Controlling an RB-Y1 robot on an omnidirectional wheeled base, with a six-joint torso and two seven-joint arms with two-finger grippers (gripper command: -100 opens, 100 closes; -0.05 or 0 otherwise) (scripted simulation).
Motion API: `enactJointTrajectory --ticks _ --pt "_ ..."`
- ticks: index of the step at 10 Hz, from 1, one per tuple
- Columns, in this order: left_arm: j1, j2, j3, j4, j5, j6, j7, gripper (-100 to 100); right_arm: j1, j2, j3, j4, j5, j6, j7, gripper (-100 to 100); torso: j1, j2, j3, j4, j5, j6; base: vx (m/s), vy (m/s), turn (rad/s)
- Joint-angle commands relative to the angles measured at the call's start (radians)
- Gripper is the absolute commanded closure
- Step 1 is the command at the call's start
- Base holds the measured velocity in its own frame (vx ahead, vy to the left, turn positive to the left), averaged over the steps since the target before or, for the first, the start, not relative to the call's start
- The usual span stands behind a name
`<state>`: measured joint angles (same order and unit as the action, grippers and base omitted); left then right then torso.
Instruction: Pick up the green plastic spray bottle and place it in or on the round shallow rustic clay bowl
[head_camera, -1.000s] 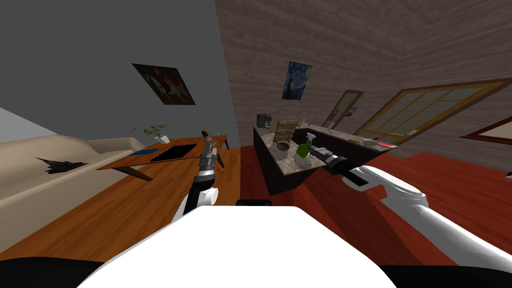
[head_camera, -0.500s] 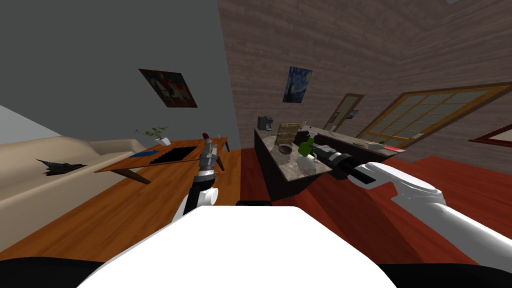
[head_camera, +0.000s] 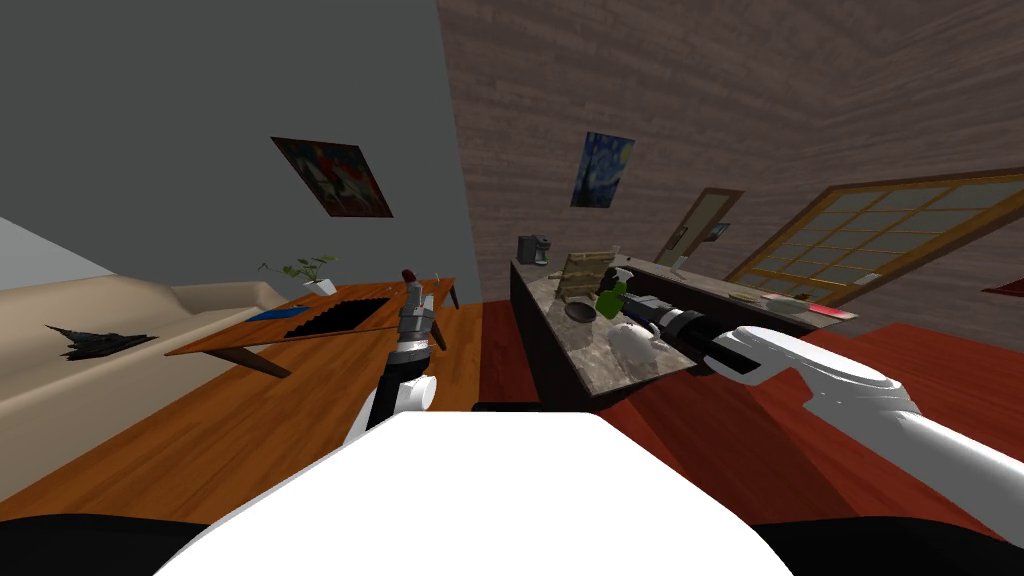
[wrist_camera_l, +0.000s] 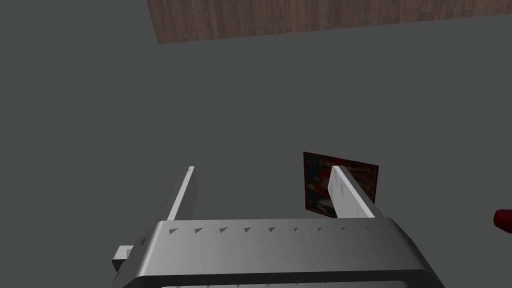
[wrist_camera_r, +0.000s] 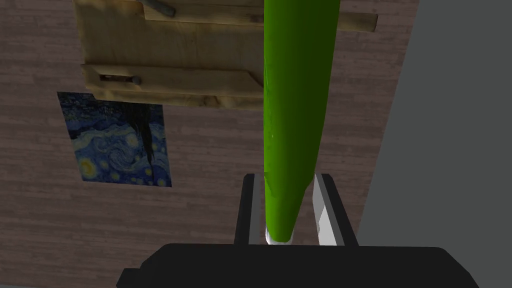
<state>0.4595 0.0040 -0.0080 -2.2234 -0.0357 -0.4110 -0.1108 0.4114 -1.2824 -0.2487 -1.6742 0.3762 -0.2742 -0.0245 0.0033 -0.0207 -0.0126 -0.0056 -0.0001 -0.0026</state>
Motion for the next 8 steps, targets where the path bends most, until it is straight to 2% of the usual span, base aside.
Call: enactJointTrajectory --ticks 1,3,4,5,8 --pt "0.000 0.000 0.000 0.000 0.000 0.000 0.000 0 0.025 -0.020 0.009 -0.011 -0.002 0.010 -0.024 100 0.000 0.000 0.000 0.000 0.000 0.000 0.271 -0.008 0.019" --pt "0.000 0.000 0.000 0.000 0.000 0.000 0.000 0 0.064 -0.047 0.021 -0.024 -0.004 0.020 -0.054 100 -0.002 -0.002 -0.001 -0.001 -0.001 0.000 0.271 0.003 0.032" --pt "0.000 0.000 0.000 0.000 0.000 0.000 0.000 0 0.050 -0.042 0.018 -0.013 -0.004 0.011 -0.044 100 -0.001 -0.001 -0.001 -0.001 -0.001 0.000 0.107 0.004 0.013" --pt "0.000 0.000 0.000 0.000 0.000 0.000 0.000 0 0.052 -0.043 0.018 -0.014 -0.005 0.011 -0.048 -100 -0.001 0.007 0.003 0.001 -0.001 0.001 0.023 0.000 0.006" --pt "-0.001 0.000 0.000 0.000 0.000 0.000 0.000 0 0.051 -0.043 0.018 -0.014 -0.005 0.011 -0.048 -100 -0.001 0.018 0.010 0.004 0.000 0.001 0.006 0.000 0.001"
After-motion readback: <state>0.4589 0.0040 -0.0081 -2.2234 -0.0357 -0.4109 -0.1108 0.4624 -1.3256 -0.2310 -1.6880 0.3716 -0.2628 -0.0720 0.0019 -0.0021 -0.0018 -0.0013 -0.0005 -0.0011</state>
